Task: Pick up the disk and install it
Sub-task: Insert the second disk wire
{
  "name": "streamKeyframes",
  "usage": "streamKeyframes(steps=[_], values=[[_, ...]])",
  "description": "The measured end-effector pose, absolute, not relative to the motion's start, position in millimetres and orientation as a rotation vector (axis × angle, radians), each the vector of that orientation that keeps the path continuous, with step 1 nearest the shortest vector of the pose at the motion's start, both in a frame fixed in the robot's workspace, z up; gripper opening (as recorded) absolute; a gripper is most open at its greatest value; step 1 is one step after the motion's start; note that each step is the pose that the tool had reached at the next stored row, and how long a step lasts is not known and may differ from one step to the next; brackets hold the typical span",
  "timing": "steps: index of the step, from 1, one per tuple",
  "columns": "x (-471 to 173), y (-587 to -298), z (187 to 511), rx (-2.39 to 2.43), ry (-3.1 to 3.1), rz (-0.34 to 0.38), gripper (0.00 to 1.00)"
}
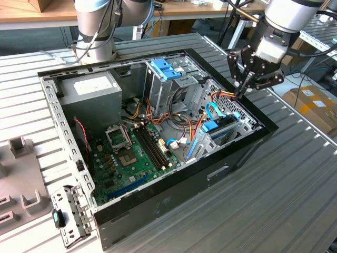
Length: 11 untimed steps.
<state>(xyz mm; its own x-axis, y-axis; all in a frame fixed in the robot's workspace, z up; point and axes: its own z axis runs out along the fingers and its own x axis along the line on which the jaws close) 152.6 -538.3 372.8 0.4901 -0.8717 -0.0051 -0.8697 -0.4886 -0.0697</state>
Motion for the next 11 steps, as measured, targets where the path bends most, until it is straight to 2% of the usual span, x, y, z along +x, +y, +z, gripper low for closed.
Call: streamKeyframes(steps=[11], values=[[152.5, -538.3, 372.7, -2.544, 1.738, -0.054, 0.16]])
